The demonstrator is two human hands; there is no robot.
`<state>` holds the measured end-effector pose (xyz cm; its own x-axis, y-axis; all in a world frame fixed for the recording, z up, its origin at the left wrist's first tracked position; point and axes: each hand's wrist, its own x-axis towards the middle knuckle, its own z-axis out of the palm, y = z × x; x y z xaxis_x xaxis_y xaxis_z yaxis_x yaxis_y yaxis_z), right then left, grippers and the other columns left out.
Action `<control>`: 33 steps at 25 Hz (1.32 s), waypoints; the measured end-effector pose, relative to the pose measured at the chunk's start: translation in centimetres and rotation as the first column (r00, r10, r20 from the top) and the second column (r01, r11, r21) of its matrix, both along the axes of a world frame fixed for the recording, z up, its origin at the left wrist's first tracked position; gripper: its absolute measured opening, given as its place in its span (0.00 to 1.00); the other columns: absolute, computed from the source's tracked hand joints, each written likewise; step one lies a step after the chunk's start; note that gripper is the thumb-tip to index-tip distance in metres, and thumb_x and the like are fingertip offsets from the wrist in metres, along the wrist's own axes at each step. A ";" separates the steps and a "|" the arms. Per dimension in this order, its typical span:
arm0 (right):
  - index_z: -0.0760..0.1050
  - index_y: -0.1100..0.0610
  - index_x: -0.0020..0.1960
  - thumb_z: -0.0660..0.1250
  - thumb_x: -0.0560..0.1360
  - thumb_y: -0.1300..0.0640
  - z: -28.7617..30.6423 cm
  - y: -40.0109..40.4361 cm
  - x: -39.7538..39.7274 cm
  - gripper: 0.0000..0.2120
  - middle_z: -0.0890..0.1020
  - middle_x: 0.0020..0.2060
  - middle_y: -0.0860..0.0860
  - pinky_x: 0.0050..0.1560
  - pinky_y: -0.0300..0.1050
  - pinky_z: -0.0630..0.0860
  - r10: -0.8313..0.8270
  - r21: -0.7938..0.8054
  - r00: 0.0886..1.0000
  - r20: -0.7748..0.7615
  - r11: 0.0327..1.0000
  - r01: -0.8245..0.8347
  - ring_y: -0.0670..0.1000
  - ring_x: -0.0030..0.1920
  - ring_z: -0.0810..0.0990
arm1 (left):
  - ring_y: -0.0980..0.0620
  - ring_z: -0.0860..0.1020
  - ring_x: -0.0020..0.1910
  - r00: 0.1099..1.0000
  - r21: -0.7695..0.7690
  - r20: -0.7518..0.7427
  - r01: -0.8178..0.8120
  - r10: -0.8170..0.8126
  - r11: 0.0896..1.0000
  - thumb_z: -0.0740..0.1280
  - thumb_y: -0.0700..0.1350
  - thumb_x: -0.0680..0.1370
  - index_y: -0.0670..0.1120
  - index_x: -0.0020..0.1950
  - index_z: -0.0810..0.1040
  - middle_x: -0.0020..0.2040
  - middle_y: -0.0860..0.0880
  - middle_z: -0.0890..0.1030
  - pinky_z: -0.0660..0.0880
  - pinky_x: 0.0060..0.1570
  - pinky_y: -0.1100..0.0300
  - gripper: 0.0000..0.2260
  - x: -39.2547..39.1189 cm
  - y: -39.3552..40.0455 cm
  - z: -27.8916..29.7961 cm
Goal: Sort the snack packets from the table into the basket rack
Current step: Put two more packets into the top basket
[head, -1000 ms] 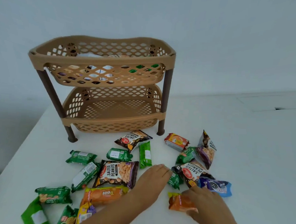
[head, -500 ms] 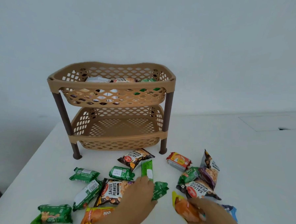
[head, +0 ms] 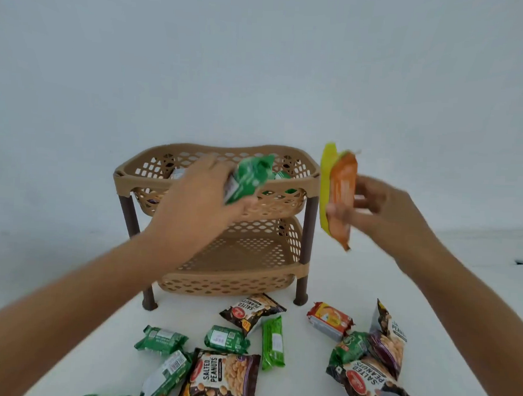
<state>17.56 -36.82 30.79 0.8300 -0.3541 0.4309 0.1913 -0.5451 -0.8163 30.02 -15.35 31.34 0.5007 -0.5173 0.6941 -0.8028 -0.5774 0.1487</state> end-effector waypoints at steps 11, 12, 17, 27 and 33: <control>0.73 0.56 0.60 0.71 0.67 0.43 3.7 -2.6 19.5 0.27 0.80 0.49 0.53 0.44 0.50 0.80 -0.262 -0.322 0.957 -0.124 0.923 0.211 0.53 0.42 0.81 | 0.54 0.69 0.30 0.842 0.334 -0.412 -0.217 0.350 0.917 0.66 0.57 0.73 0.42 0.40 0.72 0.33 0.49 0.72 0.65 0.26 0.63 0.18 14.9 -9.2 1.5; 0.73 0.57 0.57 0.72 0.67 0.43 3.2 -3.0 20.5 0.25 0.78 0.46 0.53 0.43 0.49 0.80 -0.288 -0.360 0.936 -0.201 0.910 0.203 0.55 0.43 0.81 | 0.55 0.69 0.30 0.810 0.362 -0.448 -0.222 0.378 0.905 0.67 0.57 0.73 0.43 0.36 0.69 0.31 0.50 0.71 0.65 0.26 0.63 0.18 15.6 -9.7 1.0; 0.70 0.57 0.37 0.70 0.68 0.45 1.7 -2.8 23.8 0.16 0.74 0.31 0.50 0.31 0.42 0.74 -0.375 -0.590 0.780 -0.501 0.807 0.009 0.49 0.32 0.75 | 0.53 0.72 0.32 0.731 0.520 -0.473 -0.219 0.492 0.826 0.66 0.53 0.74 0.41 0.42 0.72 0.35 0.48 0.74 0.68 0.28 0.62 0.15 16.3 -11.2 0.0; 0.69 0.64 0.65 0.57 0.78 0.59 0.9 -0.9 25.8 0.17 0.75 0.58 0.58 0.44 0.42 0.71 -0.506 -0.719 0.546 -0.668 0.627 -0.299 0.51 0.47 0.74 | 0.50 0.71 0.34 0.678 0.662 -0.505 -0.093 0.534 0.744 0.58 0.41 0.79 0.38 0.68 0.67 0.51 0.41 0.77 0.72 0.49 0.55 0.18 14.4 -10.8 0.9; 0.71 0.61 0.65 0.59 0.77 0.46 0.8 -1.5 24.9 0.24 0.75 0.63 0.56 0.62 0.47 0.69 -0.393 -0.765 0.815 -0.426 0.637 -0.093 0.57 0.63 0.73 | 0.38 0.73 0.60 0.815 0.544 -0.297 -0.283 0.497 0.790 0.60 0.42 0.78 0.36 0.63 0.70 0.63 0.37 0.73 0.71 0.56 0.49 0.16 15.8 -11.2 -0.1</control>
<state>42.43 -38.28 31.60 0.9559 -0.2656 0.1255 -0.2601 -0.9638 -0.0580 45.86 -26.52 31.27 0.9051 -0.4094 0.1147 -0.4160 -0.9084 0.0408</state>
